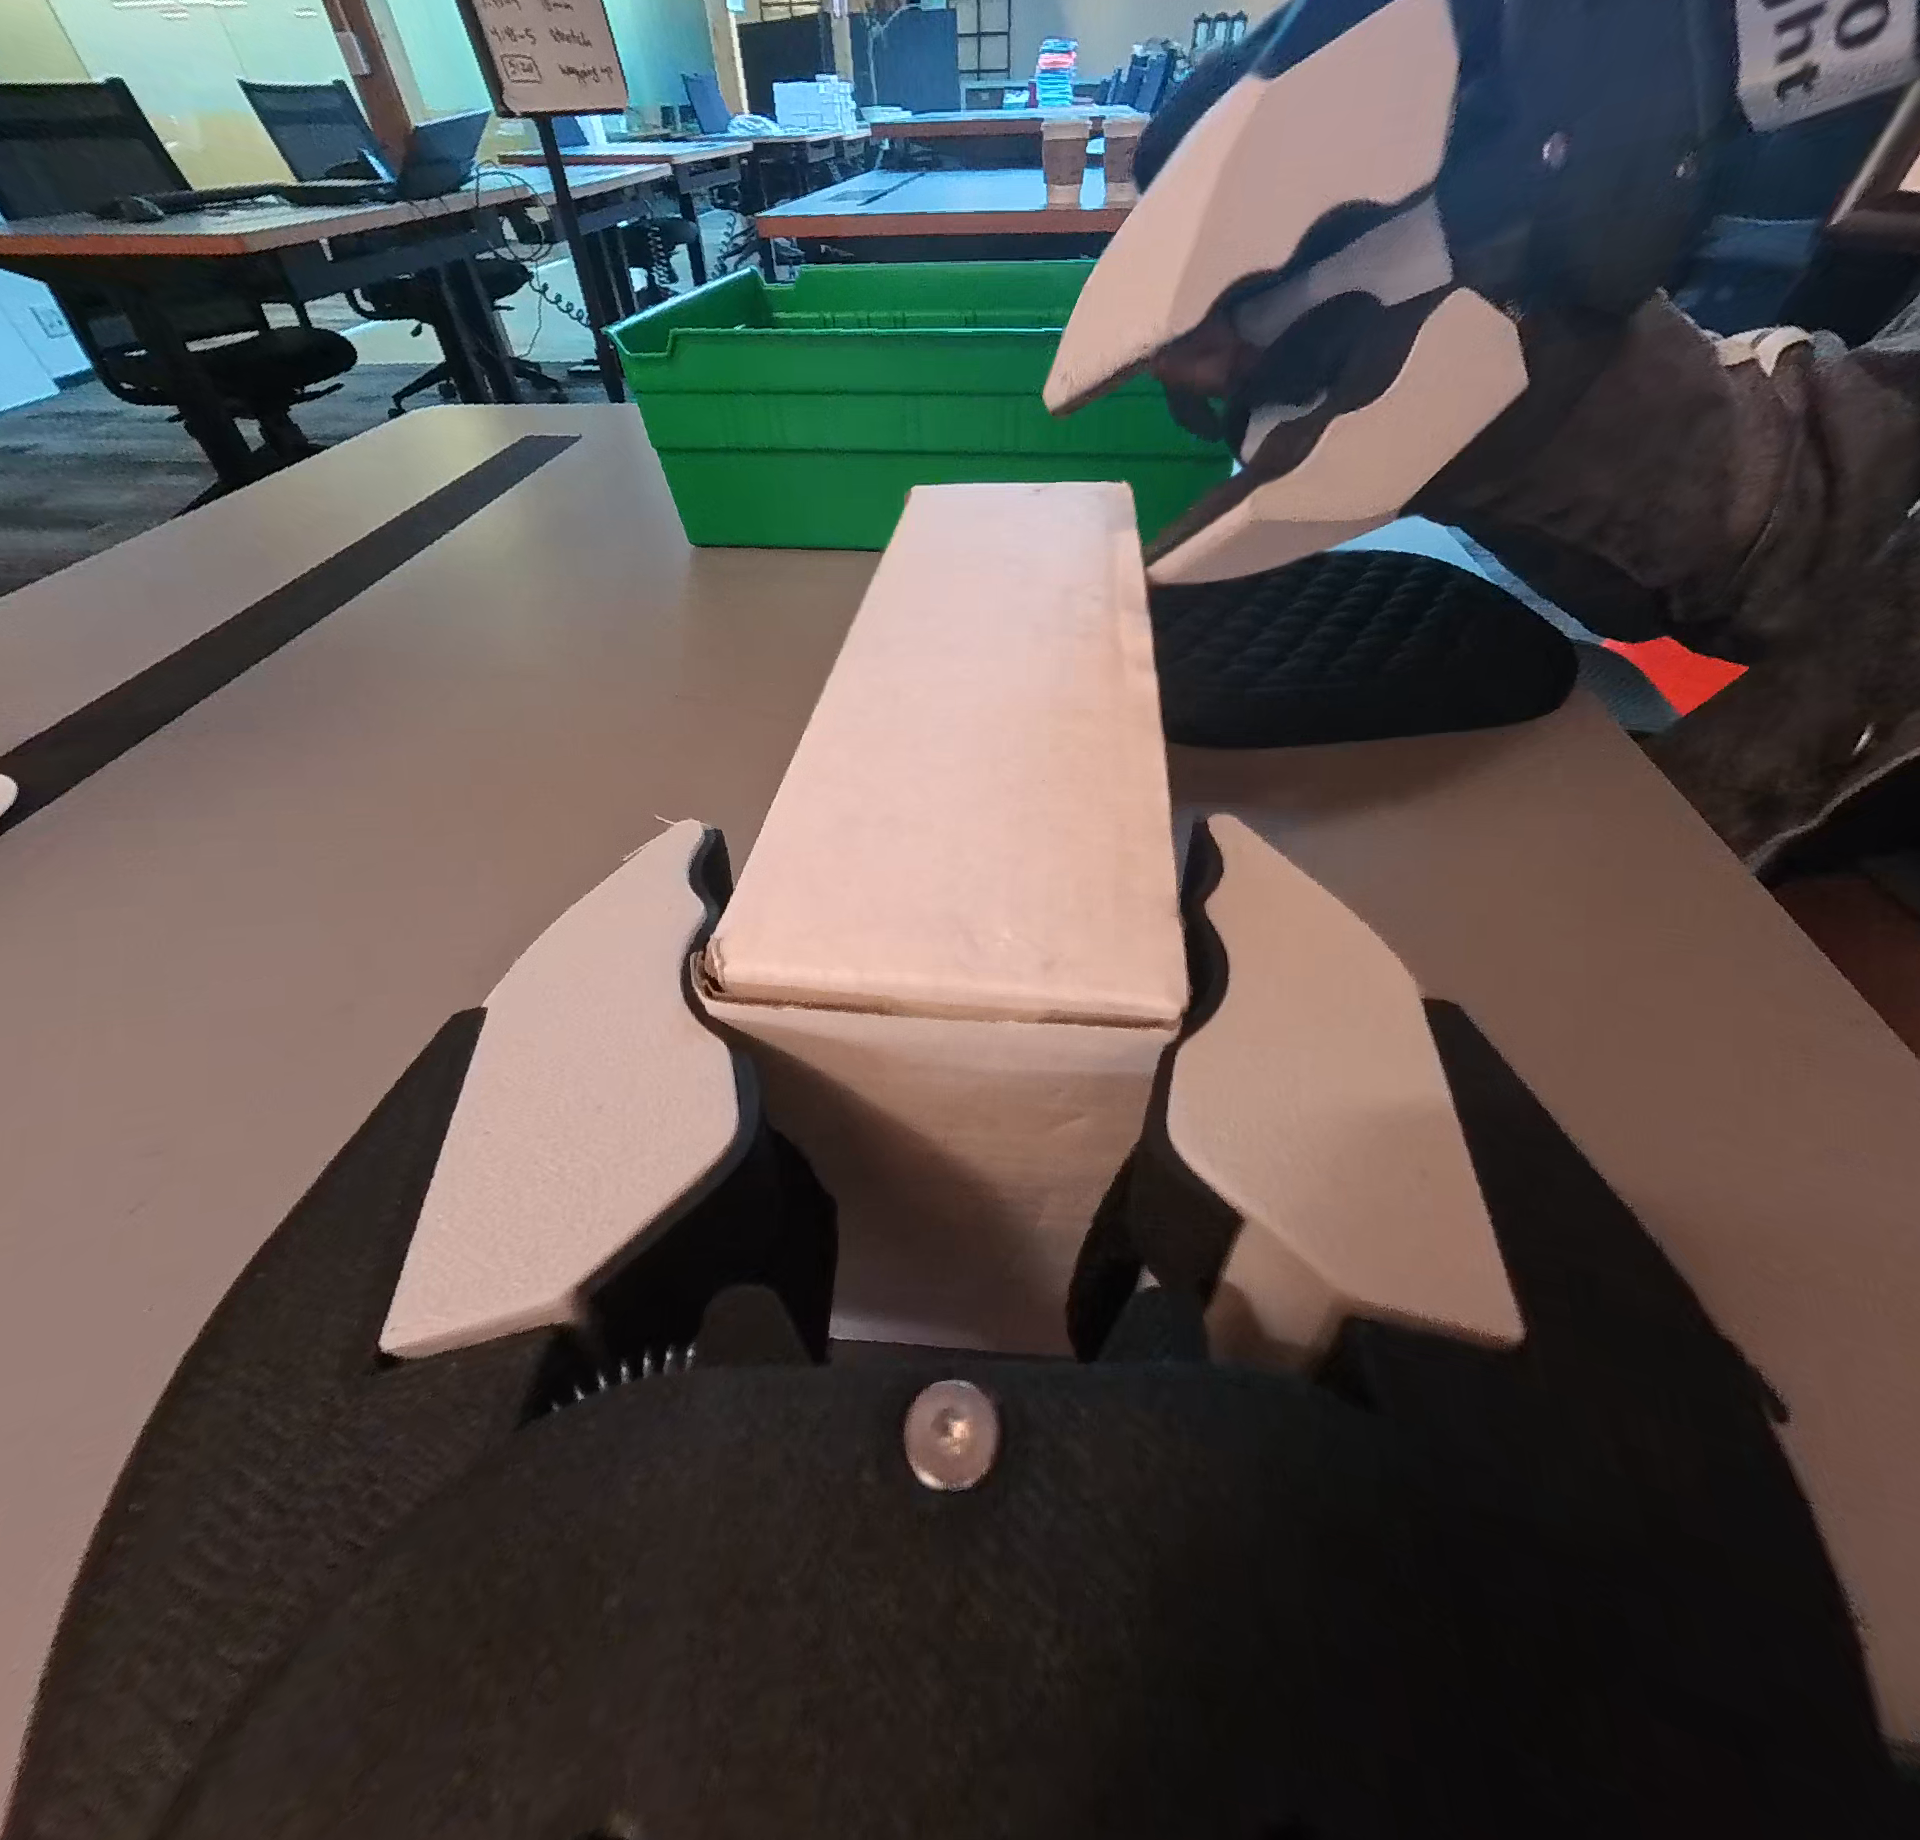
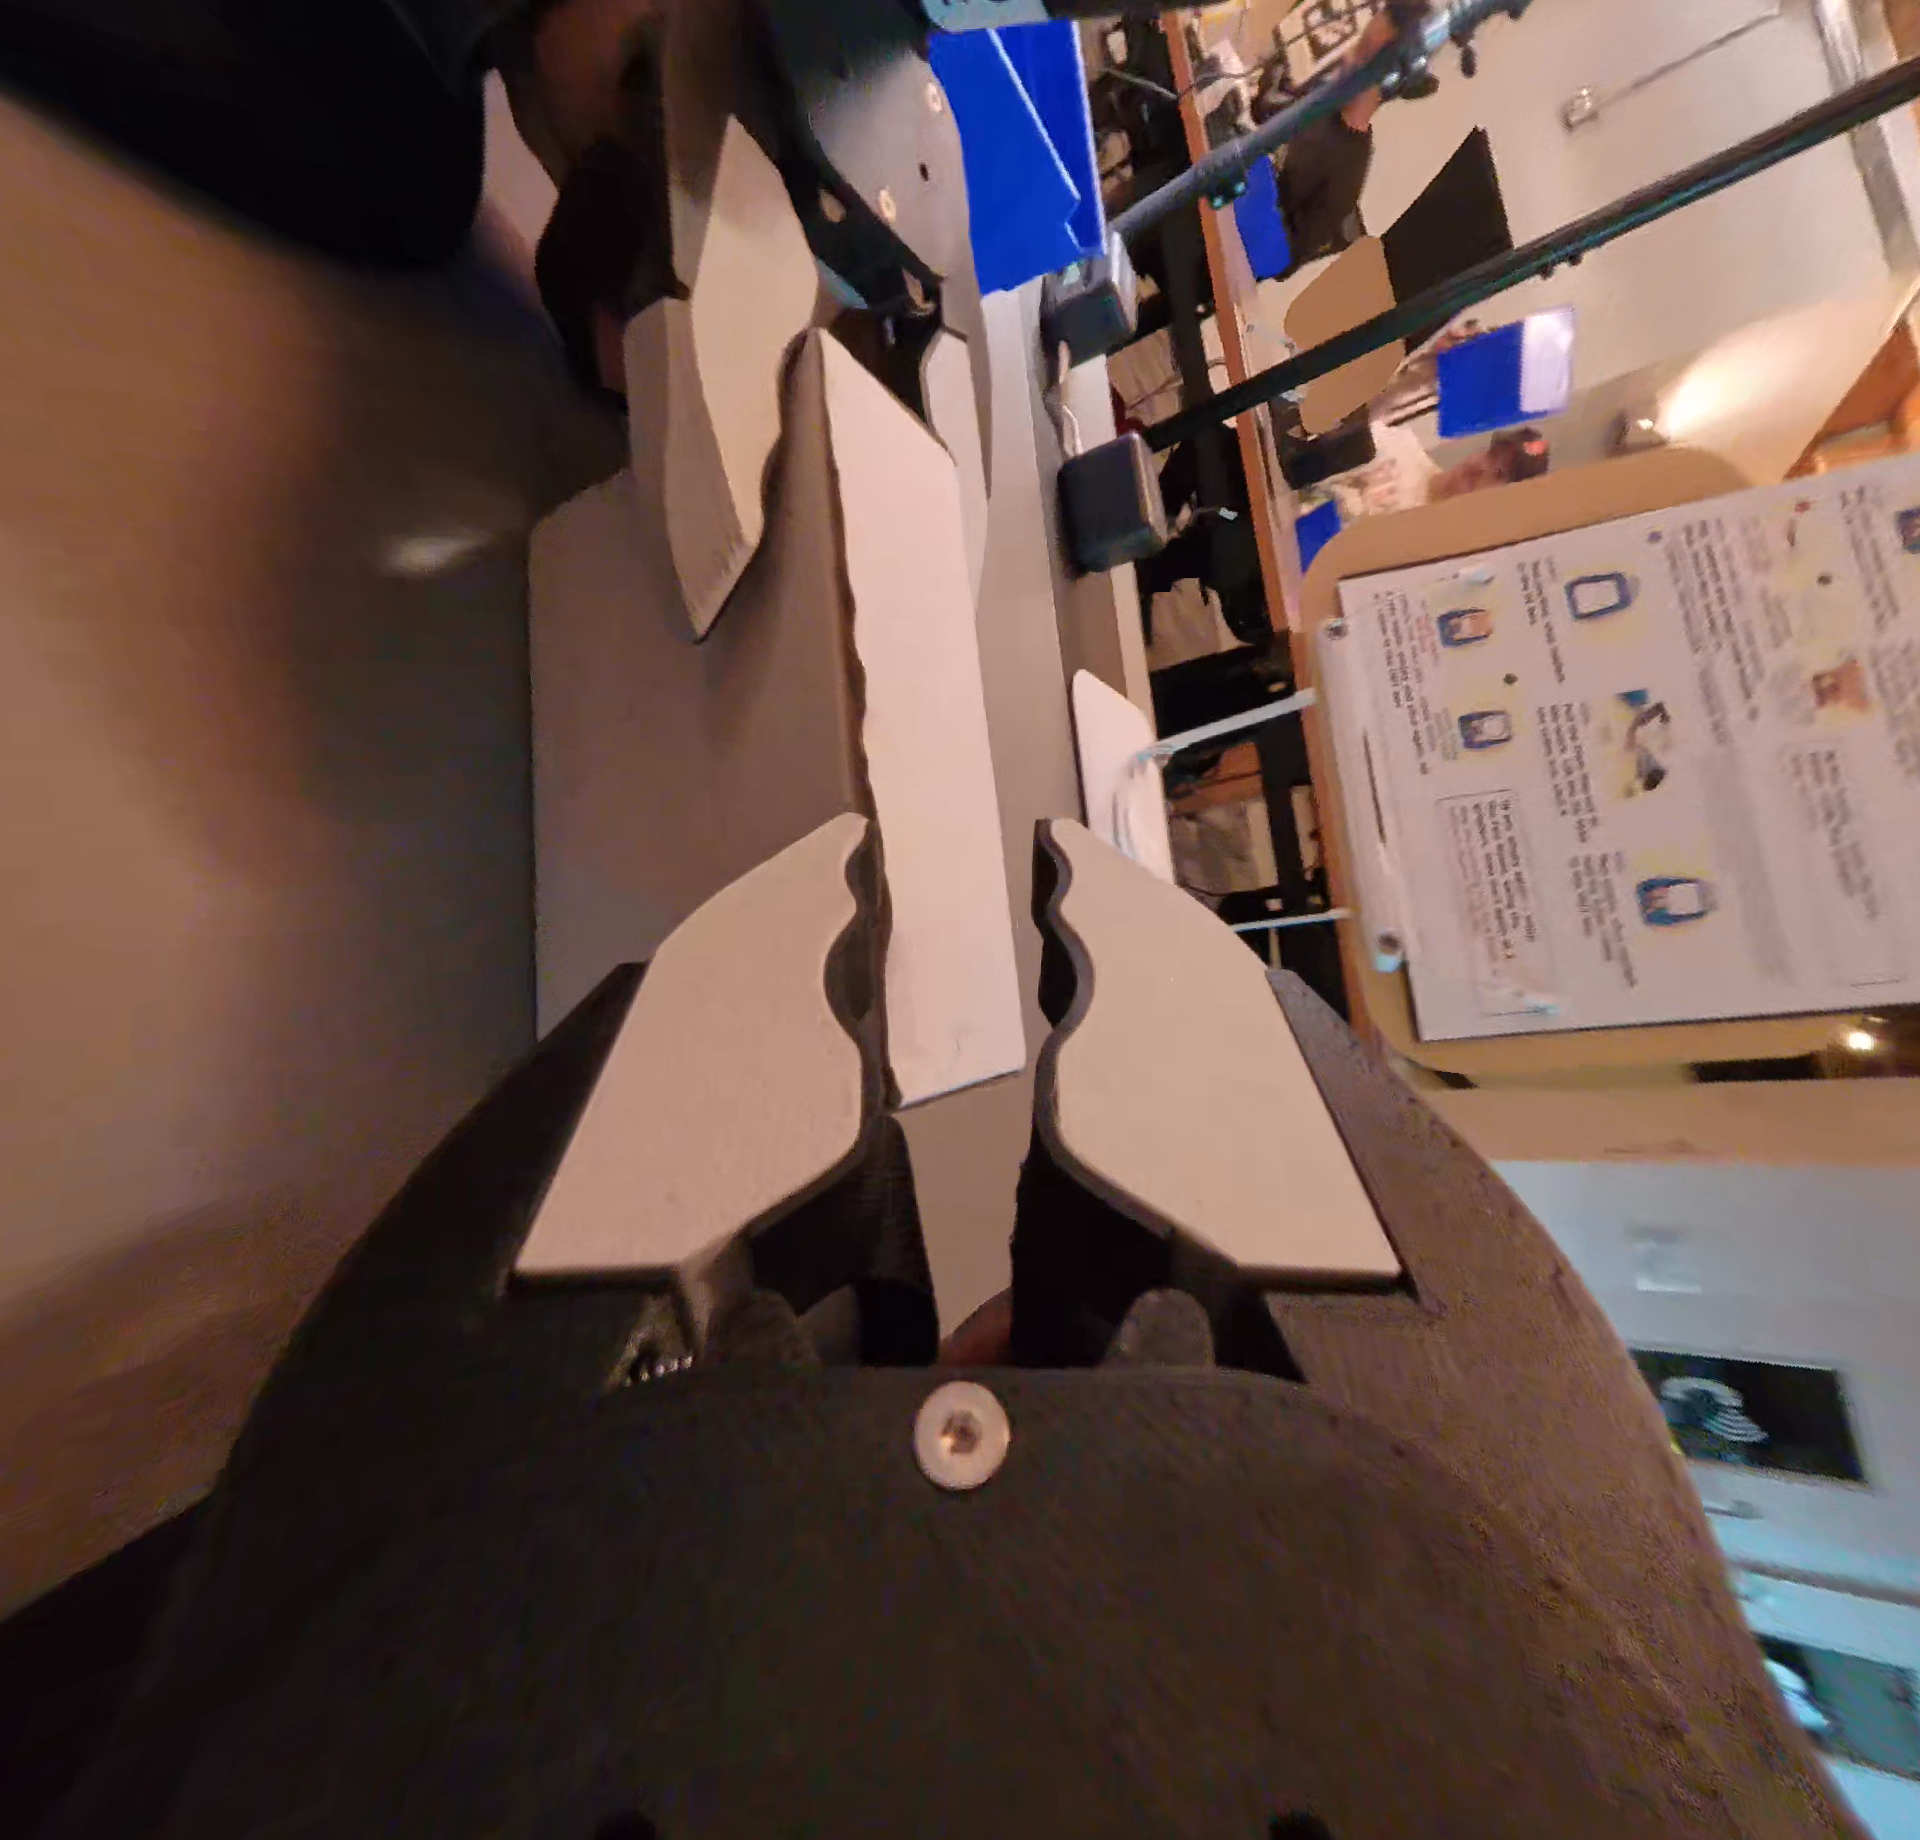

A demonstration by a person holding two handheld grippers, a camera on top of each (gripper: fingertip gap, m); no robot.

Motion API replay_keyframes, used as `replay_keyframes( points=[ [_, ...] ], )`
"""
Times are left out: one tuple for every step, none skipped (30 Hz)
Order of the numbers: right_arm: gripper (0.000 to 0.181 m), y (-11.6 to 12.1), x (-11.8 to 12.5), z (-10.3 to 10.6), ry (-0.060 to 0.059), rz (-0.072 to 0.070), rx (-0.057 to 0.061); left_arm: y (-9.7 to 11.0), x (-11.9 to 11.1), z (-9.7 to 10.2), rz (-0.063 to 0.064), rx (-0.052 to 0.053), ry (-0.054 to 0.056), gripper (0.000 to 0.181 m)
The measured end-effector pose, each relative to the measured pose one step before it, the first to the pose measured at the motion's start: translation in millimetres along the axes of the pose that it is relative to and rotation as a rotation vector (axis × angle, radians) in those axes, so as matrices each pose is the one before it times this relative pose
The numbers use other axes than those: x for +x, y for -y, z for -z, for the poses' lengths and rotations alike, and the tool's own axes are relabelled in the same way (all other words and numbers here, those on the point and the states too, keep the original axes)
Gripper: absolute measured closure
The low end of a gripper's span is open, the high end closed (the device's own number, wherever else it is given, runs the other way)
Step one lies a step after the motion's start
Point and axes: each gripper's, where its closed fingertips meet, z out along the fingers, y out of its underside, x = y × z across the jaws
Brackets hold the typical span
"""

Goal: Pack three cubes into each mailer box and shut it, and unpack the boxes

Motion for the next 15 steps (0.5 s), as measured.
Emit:
replay_keyframes(
  points=[
    [0.153,0.86,0.48,-0.83,-0.0095,0.0210,-0.0153,-0.29,0.01,0.25,-0.0004,-0.0020,-0.0023,0.098],
    [0.154,0.66,0.15,-0.36,-0.0053,0.0206,-0.0152,-0.15,0.17,0.15,-0.0024,-0.0028,-0.0024,0.098],
    [0.154,0.18,-0.37,-0.27,0.0003,0.0186,-0.0206,-0.21,0.14,-0.25,-0.0019,-0.0031,-0.0014,0.098],
    [0.154,0.14,-0.09,-0.43,0.0010,0.0139,-0.0224,0.00,0.24,-0.04,0.0005,-0.0009,-0.0020,0.098],
    [0.155,0.86,-0.51,-0.81,0.0050,0.0097,-0.0174,0.12,0.40,-0.04,-0.0014,0.0001,-0.0029,0.098],
    [0.155,1.72,-0.02,-1.44,0.0024,0.0086,-0.0111,0.00,0.93,-0.16,-0.0046,-0.0013,-0.0047,0.098],
    [0.155,2.32,-0.06,-1.85,0.0026,0.0149,-0.0056,-0.09,0.55,-0.09,-0.0031,-0.0027,-0.0041,0.098],
    [0.155,1.53,0.50,-2.25,0.0001,0.0167,-0.0101,-0.39,-0.05,0.02,0.0007,-0.0059,-0.0020,0.099],
    [0.156,1.43,0.64,-2.53,0.0001,0.0111,-0.0115,-0.26,-0.05,-0.04,0.0003,-0.0032,-0.0010,0.099],
    [0.156,1.41,0.56,-2.41,-0.0022,0.0103,-0.0104,-0.02,-0.05,0.02,0.0019,-0.0010,0.0000,0.099],
    [0.158,1.46,0.44,-2.14,-0.0059,0.0140,-0.0102,-0.07,-0.02,0.03,-0.0011,-0.0015,-0.0002,0.099],
    [0.159,1.33,0.29,-1.85,-0.0094,0.0167,-0.0111,-0.26,-0.13,0.10,-0.0018,-0.0030,-0.0005,0.099],
    [0.161,0.89,0.07,-1.76,-0.0107,0.0189,-0.0136,0.08,-0.15,0.04,0.0005,-0.0001,-0.0003,0.099],
    [0.164,0.25,-0.27,-1.54,-0.0091,0.0170,-0.0158,0.05,-0.35,-0.01,0.0012,-0.0004,0.0002,0.100],
    [0.167,0.02,-0.18,-1.42,-0.0080,0.0120,-0.0156,0.00,-0.10,0.01,-0.0004,-0.0009,-0.0010,0.100]
  ],
)
